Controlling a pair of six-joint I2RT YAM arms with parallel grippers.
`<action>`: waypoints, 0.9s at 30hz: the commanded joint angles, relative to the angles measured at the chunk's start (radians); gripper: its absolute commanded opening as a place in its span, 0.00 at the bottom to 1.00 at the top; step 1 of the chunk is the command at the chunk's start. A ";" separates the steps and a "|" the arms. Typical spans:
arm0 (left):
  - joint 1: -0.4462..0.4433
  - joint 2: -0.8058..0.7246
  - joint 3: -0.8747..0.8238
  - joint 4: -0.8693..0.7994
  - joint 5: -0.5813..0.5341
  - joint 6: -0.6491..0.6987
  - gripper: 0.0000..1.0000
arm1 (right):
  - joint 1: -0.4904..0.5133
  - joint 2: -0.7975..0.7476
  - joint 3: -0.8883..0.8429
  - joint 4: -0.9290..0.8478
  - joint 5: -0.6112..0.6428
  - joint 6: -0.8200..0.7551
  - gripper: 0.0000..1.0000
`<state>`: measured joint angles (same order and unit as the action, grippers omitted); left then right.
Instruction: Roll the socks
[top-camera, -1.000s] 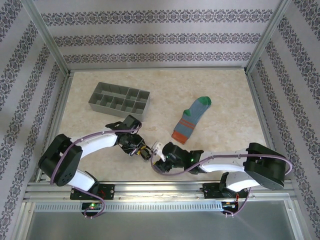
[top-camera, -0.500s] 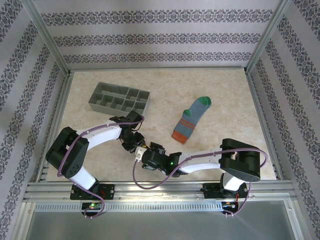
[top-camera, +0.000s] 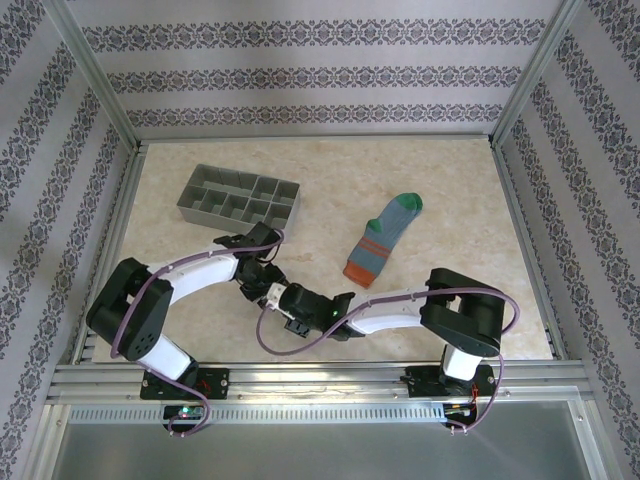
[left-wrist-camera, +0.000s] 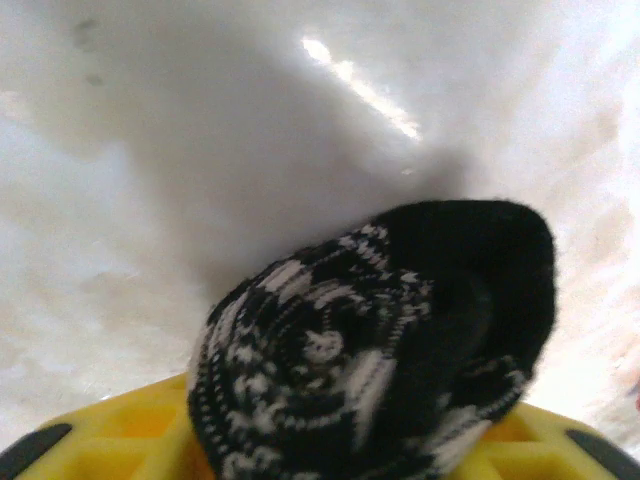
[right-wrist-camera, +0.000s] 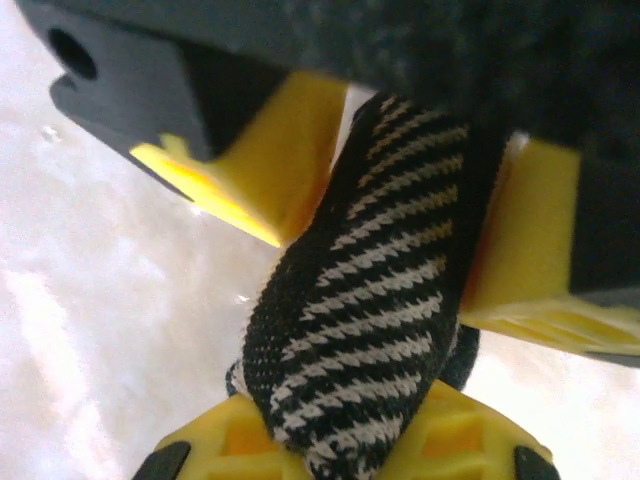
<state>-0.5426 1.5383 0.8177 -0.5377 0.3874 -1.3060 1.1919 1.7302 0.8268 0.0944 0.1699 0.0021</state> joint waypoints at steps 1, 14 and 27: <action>0.003 -0.084 -0.078 -0.015 -0.027 -0.029 0.57 | -0.081 0.041 -0.094 -0.122 -0.153 0.161 0.00; 0.013 -0.184 -0.238 0.321 -0.042 -0.101 0.71 | -0.229 0.101 -0.173 -0.032 -0.461 0.323 0.00; 0.012 -0.054 -0.247 0.509 -0.003 -0.131 0.66 | -0.387 0.227 -0.171 0.087 -0.794 0.523 0.00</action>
<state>-0.5270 1.4021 0.5896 -0.2192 0.3706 -1.4265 0.8394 1.8328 0.7147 0.4377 -0.6266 0.4095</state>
